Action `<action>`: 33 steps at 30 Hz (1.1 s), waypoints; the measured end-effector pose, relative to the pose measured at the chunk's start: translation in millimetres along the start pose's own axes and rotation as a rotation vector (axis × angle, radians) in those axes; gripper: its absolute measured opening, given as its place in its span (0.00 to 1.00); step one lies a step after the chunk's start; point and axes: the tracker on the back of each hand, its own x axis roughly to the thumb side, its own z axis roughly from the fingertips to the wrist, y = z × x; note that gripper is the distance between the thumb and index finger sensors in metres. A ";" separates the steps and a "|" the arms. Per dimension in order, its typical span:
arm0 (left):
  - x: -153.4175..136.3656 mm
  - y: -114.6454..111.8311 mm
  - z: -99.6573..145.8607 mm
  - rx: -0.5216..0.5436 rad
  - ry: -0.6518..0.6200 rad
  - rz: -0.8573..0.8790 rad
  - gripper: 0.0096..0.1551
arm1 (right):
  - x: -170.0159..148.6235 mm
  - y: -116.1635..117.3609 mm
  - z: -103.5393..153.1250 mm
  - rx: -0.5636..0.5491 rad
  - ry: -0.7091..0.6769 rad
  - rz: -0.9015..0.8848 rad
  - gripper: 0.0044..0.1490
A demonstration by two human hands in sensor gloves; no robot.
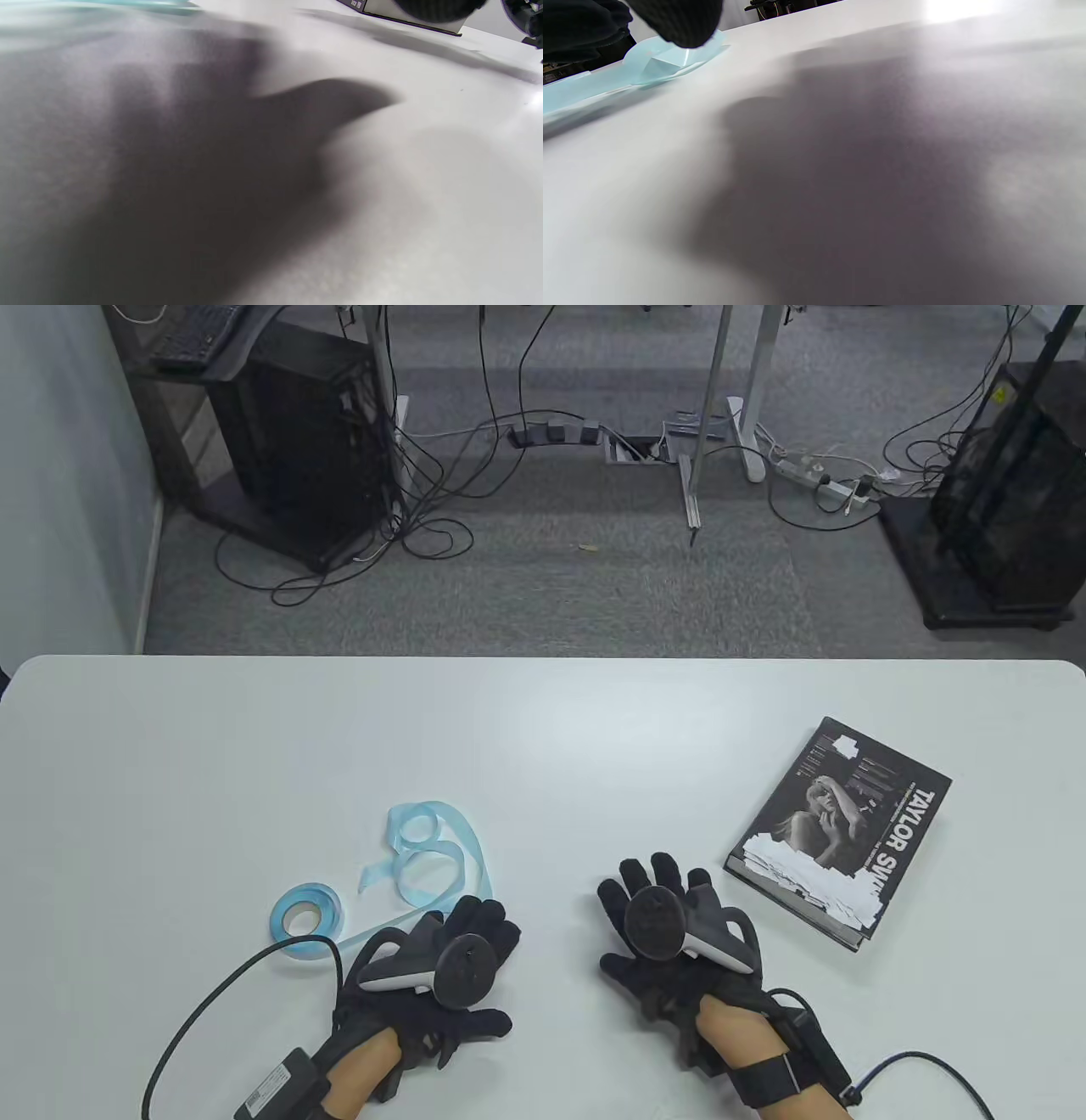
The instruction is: Tear off one label from label roll
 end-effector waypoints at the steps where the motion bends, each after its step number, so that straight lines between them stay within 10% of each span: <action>1: 0.2 0.8 0.9 0.003 0.002 0.001 0.58 | 0.2 0.2 0.5 0.001 -0.001 0.004 0.51; 14: 1.2 3.4 2.4 0.018 -0.009 -0.017 0.58 | -25.7 -15.1 4.0 -0.055 0.065 -0.072 0.51; 33: 4.1 1.4 2.9 0.025 -0.021 -0.025 0.58 | -183.1 -42.1 34.7 -0.337 0.536 -0.440 0.51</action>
